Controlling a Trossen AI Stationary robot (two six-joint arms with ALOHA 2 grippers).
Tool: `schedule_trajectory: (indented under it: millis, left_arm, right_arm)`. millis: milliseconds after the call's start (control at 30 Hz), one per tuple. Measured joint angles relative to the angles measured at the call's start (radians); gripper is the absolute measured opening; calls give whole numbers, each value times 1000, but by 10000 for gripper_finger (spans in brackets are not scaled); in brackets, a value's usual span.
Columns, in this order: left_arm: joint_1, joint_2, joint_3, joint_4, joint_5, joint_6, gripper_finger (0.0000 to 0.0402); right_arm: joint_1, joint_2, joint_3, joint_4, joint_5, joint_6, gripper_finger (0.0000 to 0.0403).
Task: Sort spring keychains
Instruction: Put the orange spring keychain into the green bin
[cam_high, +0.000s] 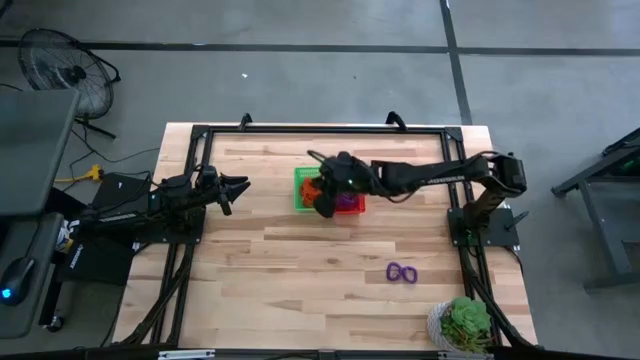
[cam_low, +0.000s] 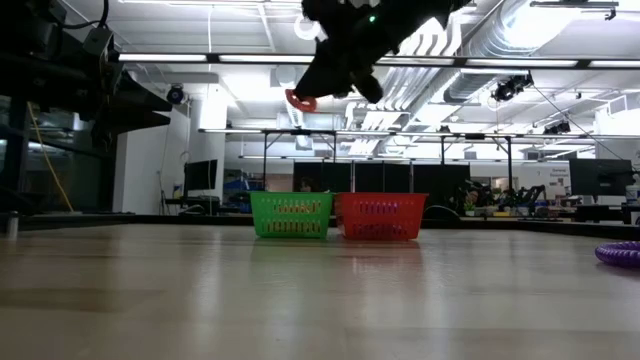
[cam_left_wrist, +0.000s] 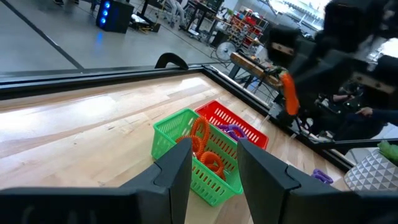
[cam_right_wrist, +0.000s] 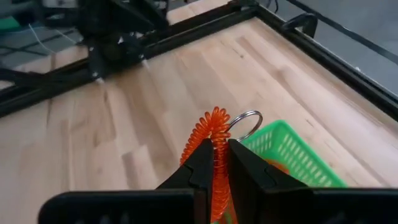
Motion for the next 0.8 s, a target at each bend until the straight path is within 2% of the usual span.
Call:
schedule_trajectory:
  millis: [267,567,800]
  left_arm:
    - [0,0,0,0,0,0,126]
    - [0,0,0,0,0,0,126]
    - [0,0,0,0,0,0,126]
  right_arm:
    - [-60,121,0,68,-51,-14,30]
    - [-63,202,-1,74,-88,12,39]
    - [-61,210,-1,85,-43,12,57]
